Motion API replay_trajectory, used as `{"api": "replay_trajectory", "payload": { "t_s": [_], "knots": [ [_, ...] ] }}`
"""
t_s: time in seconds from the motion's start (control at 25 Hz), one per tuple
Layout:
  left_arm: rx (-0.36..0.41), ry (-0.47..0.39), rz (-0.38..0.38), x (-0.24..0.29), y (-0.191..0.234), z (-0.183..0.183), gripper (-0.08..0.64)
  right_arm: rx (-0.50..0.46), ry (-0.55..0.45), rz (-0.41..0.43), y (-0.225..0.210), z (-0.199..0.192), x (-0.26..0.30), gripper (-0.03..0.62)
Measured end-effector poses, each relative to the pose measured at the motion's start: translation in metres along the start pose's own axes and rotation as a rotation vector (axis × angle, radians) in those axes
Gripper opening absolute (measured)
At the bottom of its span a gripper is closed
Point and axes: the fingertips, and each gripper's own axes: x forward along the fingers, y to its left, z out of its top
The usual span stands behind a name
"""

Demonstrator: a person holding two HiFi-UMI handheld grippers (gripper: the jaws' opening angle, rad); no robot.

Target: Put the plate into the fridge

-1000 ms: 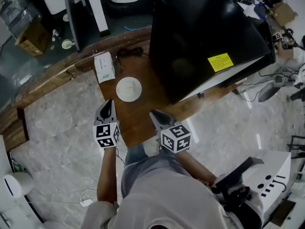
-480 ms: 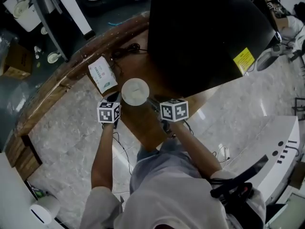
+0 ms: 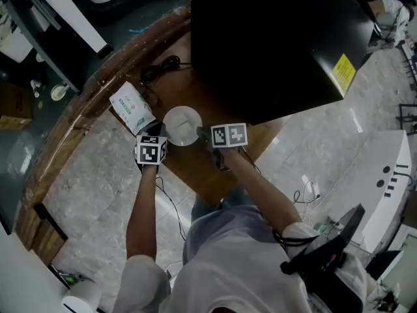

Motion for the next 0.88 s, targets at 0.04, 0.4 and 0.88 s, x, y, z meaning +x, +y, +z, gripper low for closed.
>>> {"api": "replay_trajectory", "payload": {
  "t_s": [0.04,0.4,0.88],
  "knots": [
    [0.018,0.013,0.006,0.001,0.0,-0.002,0.02,0.019,0.009,0.001,-0.001,-0.002,0.002,0.17],
    [0.086,-0.003,0.062,0.008,0.013,-0.007,0.018,0.263,0.027,0.139,0.008,-0.001,0.023,0.157],
    [-0.04,-0.087,0.089,0.017,0.014,-0.007,0.018,0.393,-0.002,0.329,0.01,-0.004,0.031,0.054]
  ]
}}
